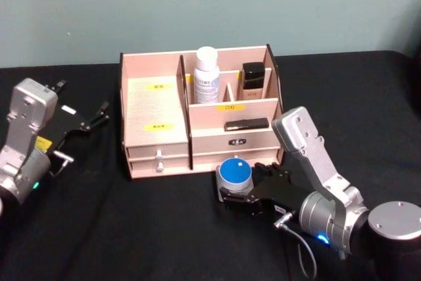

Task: Pick up the facial cleanser and watermelon frost from the table and place them into the tiered storage box.

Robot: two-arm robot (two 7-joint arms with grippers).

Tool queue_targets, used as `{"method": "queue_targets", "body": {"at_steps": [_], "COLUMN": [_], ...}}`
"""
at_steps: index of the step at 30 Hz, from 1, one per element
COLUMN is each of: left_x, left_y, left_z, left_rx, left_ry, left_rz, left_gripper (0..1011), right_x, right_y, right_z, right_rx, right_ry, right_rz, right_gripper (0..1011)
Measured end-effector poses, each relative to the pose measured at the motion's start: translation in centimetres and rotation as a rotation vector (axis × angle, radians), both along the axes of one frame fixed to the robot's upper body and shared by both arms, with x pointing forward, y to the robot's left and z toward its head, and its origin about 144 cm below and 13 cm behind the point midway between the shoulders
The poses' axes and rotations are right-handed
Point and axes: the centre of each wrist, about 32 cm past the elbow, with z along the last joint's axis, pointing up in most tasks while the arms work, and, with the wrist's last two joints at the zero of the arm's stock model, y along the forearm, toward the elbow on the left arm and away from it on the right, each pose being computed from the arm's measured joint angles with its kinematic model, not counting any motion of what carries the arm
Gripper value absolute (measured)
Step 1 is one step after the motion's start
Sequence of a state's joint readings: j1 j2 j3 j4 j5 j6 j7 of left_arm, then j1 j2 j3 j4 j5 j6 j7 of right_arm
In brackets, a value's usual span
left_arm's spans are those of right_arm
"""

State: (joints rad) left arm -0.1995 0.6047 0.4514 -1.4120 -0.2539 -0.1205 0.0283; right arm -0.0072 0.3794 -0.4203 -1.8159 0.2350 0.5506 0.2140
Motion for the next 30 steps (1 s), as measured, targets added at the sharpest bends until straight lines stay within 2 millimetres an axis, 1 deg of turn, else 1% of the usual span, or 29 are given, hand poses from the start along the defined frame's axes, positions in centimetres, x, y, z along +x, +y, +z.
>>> {"method": "queue_targets", "body": {"at_steps": [10, 30], "left_x": [0.0, 0.0], "left_y": [0.0, 0.0], "left_z": [0.0, 0.0], "left_rx": [0.0, 0.0], "left_ry": [0.0, 0.0], "left_rz": [0.0, 0.0], "left_gripper": [1010, 1010], "right_x": [0.8, 1.2], "right_y": [0.3, 0.7], "right_z": [-0.4, -0.9], "right_rx": [-0.006, -0.011], "right_ry": [-0.009, -0.013], "right_rz": [0.003, -0.005], "right_gripper": [1000, 1000]}}
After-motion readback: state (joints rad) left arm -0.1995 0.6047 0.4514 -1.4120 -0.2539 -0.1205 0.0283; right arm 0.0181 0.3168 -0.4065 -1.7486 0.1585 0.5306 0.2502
